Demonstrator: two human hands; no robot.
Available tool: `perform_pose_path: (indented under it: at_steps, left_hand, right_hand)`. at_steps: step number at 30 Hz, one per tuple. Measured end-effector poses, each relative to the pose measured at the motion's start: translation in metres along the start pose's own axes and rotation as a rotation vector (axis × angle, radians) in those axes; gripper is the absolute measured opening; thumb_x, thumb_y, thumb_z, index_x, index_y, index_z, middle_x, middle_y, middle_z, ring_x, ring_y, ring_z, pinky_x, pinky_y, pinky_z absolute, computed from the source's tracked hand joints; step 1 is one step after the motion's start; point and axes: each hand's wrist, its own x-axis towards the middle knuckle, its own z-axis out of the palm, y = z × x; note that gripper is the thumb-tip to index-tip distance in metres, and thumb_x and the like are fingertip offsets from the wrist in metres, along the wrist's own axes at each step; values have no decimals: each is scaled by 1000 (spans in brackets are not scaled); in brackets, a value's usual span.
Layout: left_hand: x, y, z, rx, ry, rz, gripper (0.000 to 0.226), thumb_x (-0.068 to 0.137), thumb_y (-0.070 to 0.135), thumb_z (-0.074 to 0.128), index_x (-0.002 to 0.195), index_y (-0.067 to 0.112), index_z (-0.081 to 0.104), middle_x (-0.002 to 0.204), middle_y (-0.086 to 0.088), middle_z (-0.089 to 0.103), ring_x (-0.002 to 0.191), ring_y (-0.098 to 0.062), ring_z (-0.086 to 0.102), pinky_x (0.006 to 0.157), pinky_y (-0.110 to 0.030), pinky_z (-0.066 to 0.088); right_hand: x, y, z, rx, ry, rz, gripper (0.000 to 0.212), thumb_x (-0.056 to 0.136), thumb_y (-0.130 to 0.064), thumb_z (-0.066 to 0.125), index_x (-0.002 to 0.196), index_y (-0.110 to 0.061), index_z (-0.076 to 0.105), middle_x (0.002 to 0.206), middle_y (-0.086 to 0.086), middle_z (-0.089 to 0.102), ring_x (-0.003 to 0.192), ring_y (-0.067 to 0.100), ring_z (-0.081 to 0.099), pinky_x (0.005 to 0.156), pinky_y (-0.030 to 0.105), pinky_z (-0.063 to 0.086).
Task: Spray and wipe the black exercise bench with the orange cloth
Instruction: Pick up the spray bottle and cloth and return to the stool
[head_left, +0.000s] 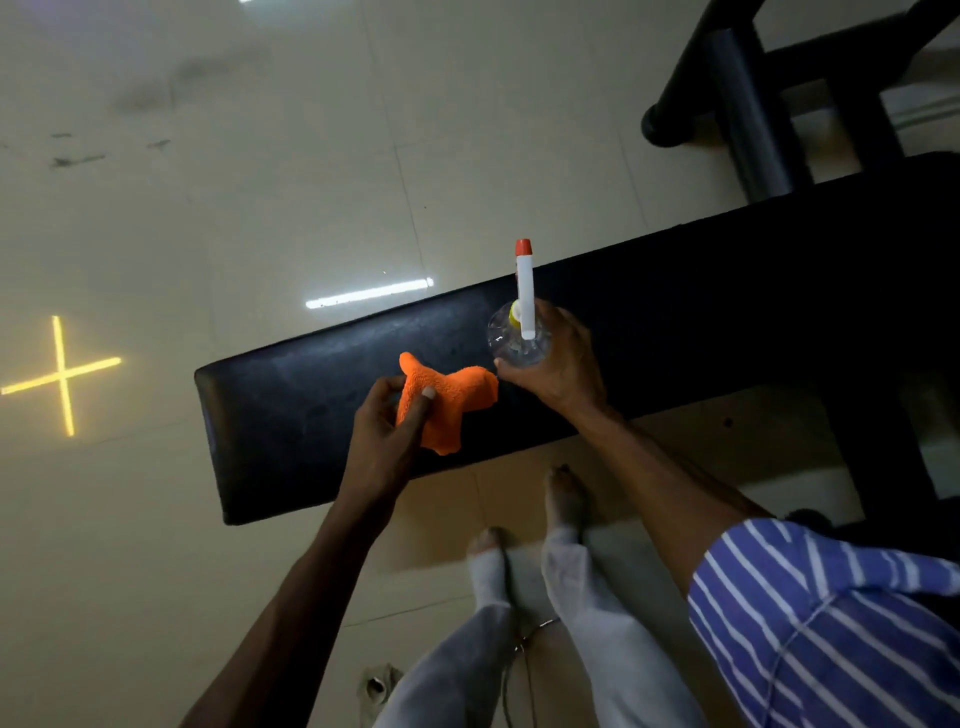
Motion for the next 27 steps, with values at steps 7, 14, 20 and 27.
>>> perform_pose_path:
  at_steps: [7,14,20,27]
  left_hand:
    - [6,20,-4,168,-179,137,19,101,25,68,112,10,66,92,0,74,73,2,72,58,-14,53]
    - [-24,14,-20,236,-520,186,25,98,43,69,107,20,65,97,-1,75,87,-18,75,62,-32,62]
    - [-81,10,-9,398,-761,353,25,97,48,66,105,24,66,92,5,76,81,-4,73,63,-19,55]
    - [-173,-12,22,471,-1097,386,16,97,42,67,104,28,68,91,12,79,82,-6,76,64,-16,55]
  right_hand:
    - [-66,-2,-18,127,288,80,74,66,-39,97,131,-25,63,116,-4,72,104,4,63,91,30,60]
    - [-187,-18,-22,199,633,250,76,63,-45,96,128,-36,58,99,-26,66,98,-12,61,82,-5,43]
    - [-311,-36,-15,246,899,490,72,62,-51,91,125,-44,57,100,-22,73,97,1,72,86,25,62]
    - [-456,-34,2,275,1160,691,60,62,-46,92,111,-47,56,92,-37,70,89,-8,68,81,15,58]
